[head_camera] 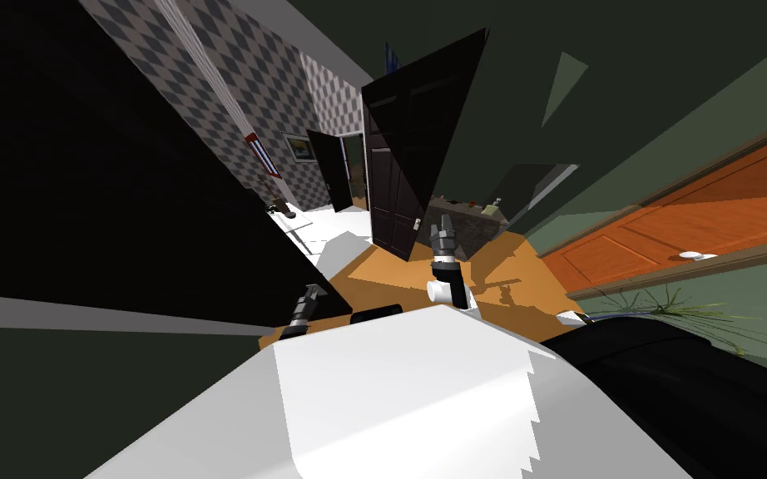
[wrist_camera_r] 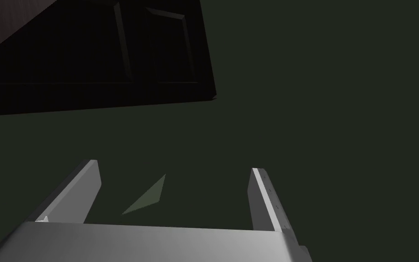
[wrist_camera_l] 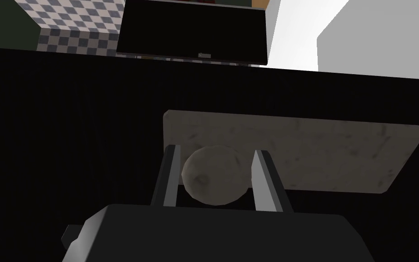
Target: Pull the door open
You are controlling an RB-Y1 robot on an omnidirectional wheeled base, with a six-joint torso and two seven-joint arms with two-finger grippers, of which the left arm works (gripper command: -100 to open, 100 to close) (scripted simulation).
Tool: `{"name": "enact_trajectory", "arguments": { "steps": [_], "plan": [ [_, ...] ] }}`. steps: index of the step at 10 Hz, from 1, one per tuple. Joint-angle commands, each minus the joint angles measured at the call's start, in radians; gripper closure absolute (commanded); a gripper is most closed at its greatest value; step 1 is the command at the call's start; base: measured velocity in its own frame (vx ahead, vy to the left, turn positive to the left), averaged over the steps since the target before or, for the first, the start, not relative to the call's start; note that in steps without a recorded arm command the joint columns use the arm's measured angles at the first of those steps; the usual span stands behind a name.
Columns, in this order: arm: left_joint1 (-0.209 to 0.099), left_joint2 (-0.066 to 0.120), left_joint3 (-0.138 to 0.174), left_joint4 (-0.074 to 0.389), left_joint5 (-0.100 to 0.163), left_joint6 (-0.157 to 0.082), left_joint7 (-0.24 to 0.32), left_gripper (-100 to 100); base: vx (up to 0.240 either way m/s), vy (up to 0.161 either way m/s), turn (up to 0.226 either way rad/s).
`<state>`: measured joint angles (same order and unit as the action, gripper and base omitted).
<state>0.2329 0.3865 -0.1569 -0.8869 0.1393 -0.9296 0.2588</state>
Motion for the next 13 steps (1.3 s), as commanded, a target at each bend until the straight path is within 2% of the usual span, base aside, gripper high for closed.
{"name": "enact_trajectory", "arguments": {
  "steps": [1, 2, 3, 5, 6, 7, 8, 10, 11, 12, 13],
  "plan": [
    [0.019, 0.017, -0.009, 0.025, -0.005, -0.046, 0.013, 100, -0.014, -0.002, 0.001],
    [0.035, 0.028, -0.015, 0.035, -0.008, -0.077, 0.021, 100, -0.014, -0.005, -0.017],
    [0.035, 0.028, -0.015, 0.035, -0.008, -0.078, 0.021, 100, -0.012, -0.005, -0.005],
    [0.07, 0.052, -0.03, 0.059, -0.014, -0.149, 0.038, 100, -0.012, 0.004, -0.018],
    [0.07, 0.052, -0.03, 0.059, -0.014, -0.157, 0.038, 100, -0.019, 0.002, 0.003],
    [0.088, 0.063, -0.038, 0.071, -0.017, -0.19, 0.047, 100, -0.017, 0.003, -0.015],
    [0.088, 0.063, -0.038, 0.071, -0.017, -0.202, 0.047, 100, -0.015, 0.003, -0.005],
    [0.122, 0.086, -0.055, 0.097, -0.022, -0.273, 0.064, 100, -0.012, 0.013, -0.02],
    [0.122, 0.086, -0.055, 0.097, -0.022, -0.289, 0.064, 100, -0.014, 0.017, -0.004],
    [0.138, 0.097, -0.063, 0.11, -0.024, -0.32, 0.072, 100, -0.012, 0.014, -0.018],
    [0.138, 0.097, -0.063, 0.11, -0.024, -0.325, 0.072, 100, -0.013, 0.012, 0.004]
  ]
}}
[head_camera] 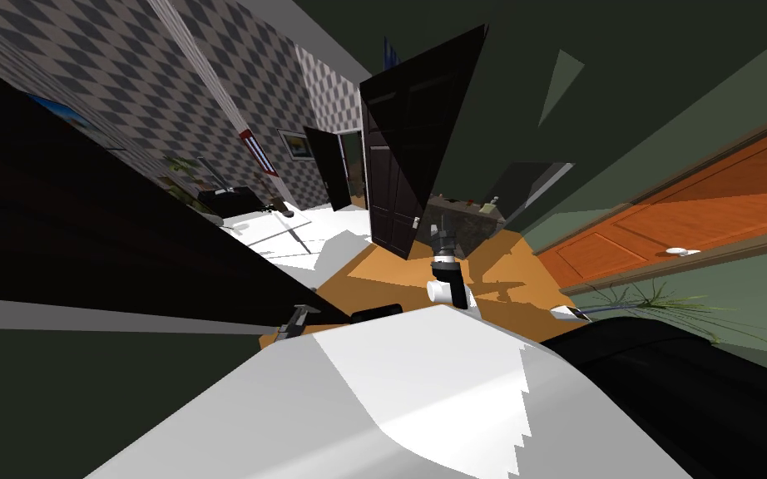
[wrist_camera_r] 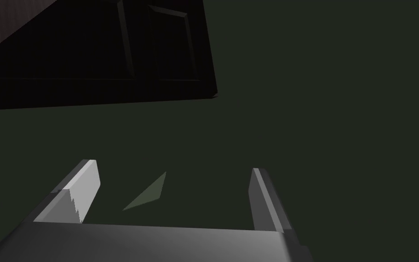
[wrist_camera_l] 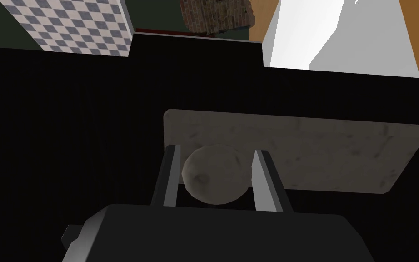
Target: Pull the door open
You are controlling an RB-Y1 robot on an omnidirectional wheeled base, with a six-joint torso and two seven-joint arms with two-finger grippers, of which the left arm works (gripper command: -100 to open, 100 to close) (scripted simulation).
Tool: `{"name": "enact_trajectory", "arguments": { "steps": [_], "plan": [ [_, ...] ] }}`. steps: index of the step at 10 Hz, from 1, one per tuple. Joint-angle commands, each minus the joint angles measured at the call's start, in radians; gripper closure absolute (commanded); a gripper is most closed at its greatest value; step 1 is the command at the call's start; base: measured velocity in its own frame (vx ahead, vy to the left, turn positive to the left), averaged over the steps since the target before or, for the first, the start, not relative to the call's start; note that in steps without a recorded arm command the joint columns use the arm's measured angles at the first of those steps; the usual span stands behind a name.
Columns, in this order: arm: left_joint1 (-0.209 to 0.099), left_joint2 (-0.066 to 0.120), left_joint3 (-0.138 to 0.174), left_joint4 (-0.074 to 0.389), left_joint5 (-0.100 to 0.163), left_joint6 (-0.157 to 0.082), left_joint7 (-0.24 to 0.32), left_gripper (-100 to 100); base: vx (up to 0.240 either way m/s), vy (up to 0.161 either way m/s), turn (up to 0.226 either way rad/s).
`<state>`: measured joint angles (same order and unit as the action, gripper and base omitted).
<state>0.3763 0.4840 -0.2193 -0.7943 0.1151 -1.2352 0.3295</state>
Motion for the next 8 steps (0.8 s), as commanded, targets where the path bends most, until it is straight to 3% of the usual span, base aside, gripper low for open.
{"name": "enact_trajectory", "arguments": {
  "steps": [1, 4, 5, 6, 8],
  "plan": [
    [0.009, 0.009, -0.009, 0.029, -0.002, -0.05, 0.009, 100, -0.01, 0.014, -0.018],
    [0.04, 0.031, -0.029, 0.058, -0.006, -0.114, 0.026, 100, -0.011, 0.03, -0.025],
    [0.025, 0.022, -0.028, 0.063, -0.007, -0.101, 0.022, 100, -0.007, 0.009, 0.001],
    [0.014, 0.02, -0.038, 0.096, -0.018, -0.135, 0.026, 100, -0.018, -0.038, -0.036],
    [0.003, 0.018, -0.045, 0.124, -0.027, -0.161, 0.029, 100, -0.011, -0.044, -0.021]
  ]
}}
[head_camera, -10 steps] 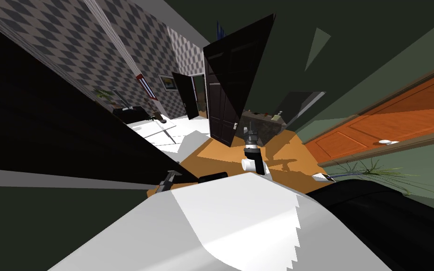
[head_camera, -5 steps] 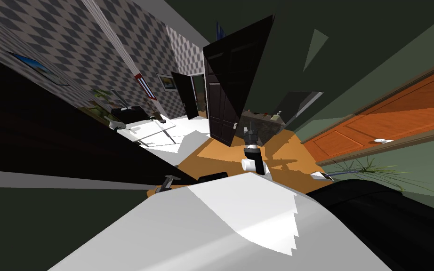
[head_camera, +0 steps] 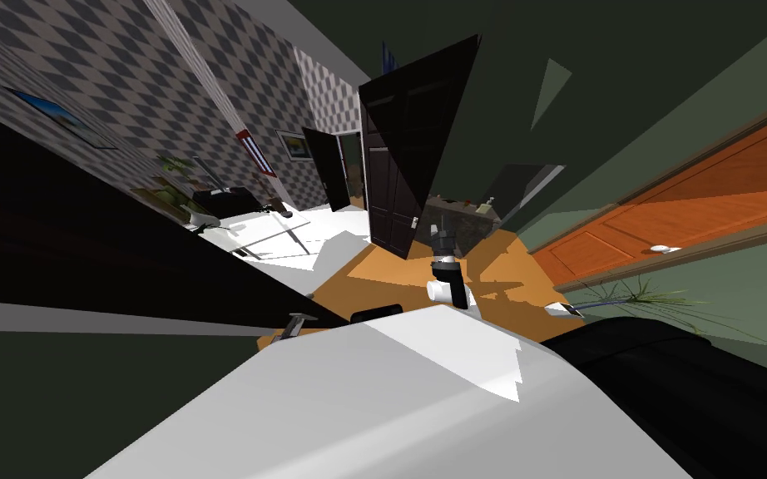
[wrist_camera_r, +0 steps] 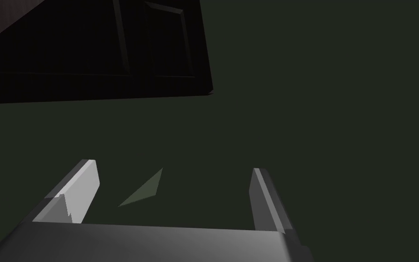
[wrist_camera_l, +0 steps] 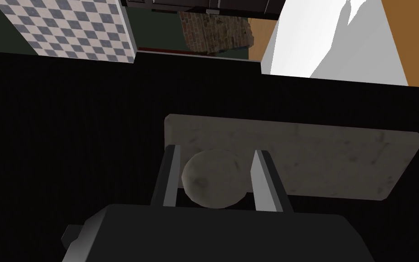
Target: Pull the door open
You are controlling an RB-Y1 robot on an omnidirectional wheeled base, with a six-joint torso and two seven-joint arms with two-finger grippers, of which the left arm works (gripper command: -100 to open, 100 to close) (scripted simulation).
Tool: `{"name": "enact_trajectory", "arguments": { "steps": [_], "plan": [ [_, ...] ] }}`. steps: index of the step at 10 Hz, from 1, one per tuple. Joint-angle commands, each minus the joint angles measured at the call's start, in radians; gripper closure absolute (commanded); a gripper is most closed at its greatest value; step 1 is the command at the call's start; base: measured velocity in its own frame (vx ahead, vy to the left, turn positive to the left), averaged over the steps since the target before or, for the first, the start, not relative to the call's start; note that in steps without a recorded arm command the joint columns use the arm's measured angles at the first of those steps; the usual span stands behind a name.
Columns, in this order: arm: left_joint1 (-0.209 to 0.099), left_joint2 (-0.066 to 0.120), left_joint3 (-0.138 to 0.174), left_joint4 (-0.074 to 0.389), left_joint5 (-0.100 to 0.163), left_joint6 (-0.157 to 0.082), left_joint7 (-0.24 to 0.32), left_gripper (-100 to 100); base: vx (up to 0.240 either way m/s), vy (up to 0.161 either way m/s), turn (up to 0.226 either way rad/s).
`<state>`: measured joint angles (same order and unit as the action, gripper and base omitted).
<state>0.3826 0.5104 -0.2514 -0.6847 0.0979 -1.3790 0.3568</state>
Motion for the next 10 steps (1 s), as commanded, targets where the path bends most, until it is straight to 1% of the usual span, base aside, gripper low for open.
{"name": "enact_trajectory", "arguments": {
  "steps": [1, 3, 4, 6, 8, 9, 10],
  "plan": [
    [-0.01, -0.01, -0.016, 0.031, -0.014, -0.033, 0.003, 100, -0.018, -0.039, -0.027],
    [-0.024, -0.011, -0.025, 0.067, -0.025, -0.067, 0.007, 100, -0.043, -0.052, -0.036],
    [-0.005, -0.002, -0.011, 0.059, -0.008, -0.061, 0.011, -100, -0.143, -0.021, 0.083],
    [0.007, 0.003, -0.005, 0.064, 0.001, -0.068, 0.015, -100, -0.174, 0.036, 0.075],
    [0.02, 0.009, 0.003, 0.07, 0.012, -0.076, 0.02, -100, -0.192, 0.076, 0.066],
    [0.004, 0.005, -0.001, 0.094, 0.008, -0.086, 0.021, -100, -0.08, 0.04, 0.005],
    [-0.017, 0.004, 0.012, 0.098, 0.015, -0.065, 0.029, -100, 0.11, -0.035, -0.144]
  ]
}}
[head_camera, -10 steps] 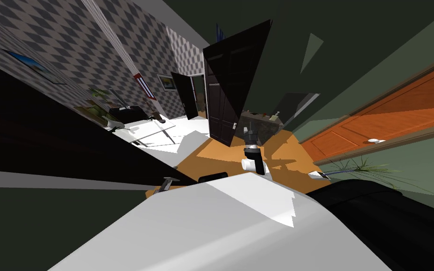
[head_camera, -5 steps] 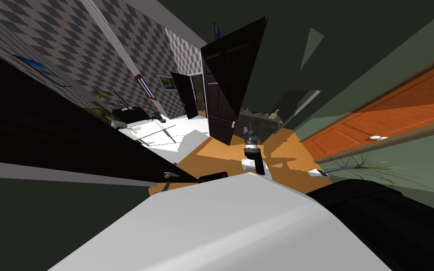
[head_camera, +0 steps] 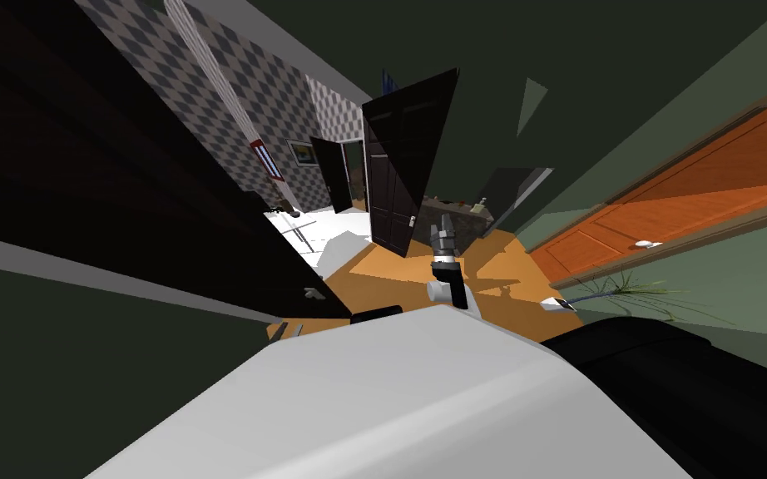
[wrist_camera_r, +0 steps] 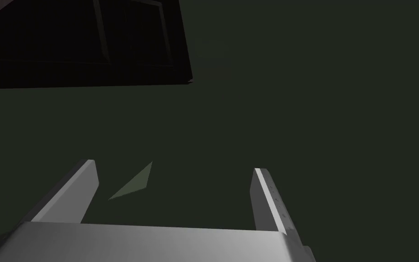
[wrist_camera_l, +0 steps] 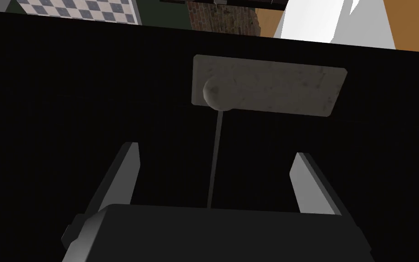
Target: Pull the door open
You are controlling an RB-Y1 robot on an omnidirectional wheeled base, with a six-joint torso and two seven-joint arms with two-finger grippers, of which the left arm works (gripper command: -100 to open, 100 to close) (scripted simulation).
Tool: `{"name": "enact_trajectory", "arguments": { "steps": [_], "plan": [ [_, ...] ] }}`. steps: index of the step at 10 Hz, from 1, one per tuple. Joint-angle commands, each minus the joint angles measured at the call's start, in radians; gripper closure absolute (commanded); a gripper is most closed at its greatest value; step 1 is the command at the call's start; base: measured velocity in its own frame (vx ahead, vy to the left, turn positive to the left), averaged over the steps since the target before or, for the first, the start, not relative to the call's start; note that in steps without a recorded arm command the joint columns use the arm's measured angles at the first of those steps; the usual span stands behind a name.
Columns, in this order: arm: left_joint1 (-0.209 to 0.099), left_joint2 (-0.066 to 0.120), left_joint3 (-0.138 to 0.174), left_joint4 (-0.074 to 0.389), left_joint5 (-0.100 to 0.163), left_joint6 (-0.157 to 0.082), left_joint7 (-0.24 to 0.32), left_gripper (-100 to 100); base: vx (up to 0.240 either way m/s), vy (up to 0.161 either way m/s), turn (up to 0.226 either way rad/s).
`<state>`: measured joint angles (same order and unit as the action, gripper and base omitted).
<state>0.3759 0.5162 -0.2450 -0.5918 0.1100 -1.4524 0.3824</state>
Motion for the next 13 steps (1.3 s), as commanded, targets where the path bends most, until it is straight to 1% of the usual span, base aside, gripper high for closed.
{"name": "enact_trajectory", "arguments": {
  "steps": [1, 3, 4, 5, 6, 11, 12, 13],
  "plan": [
    [-0.016, -0.002, 0.008, 0.006, 0.005, 0.015, 0.005, -100, 0.173, -0.047, -0.108],
    [-0.043, -0.004, 0.024, 0.007, 0.014, 0.046, 0.013, -100, 0.186, -0.049, -0.101],
    [-0.052, -0.005, 0.029, 0.008, 0.017, 0.057, 0.016, -100, 0.236, -0.026, -0.104],
    [-0.04, -0.002, 0.026, 0.001, 0.015, 0.05, 0.014, -100, 0.102, -0.011, 0.016],
    [-0.04, -0.002, 0.026, 0.001, 0.015, 0.05, 0.014, 100, -0.018, -0.005, -0.006],
    [-0.04, -0.002, 0.026, 0.001, 0.015, 0.05, 0.014, 100, -0.018, 0.002, -0.004],
    [-0.053, -0.007, 0.023, 0.016, -0.018, 0.032, 0.019, 100, -0.023, -0.011, 0.09],
    [-0.059, -0.009, 0.023, 0.023, -0.034, 0.021, 0.022, 100, -0.037, -0.021, 0.096]
  ]
}}
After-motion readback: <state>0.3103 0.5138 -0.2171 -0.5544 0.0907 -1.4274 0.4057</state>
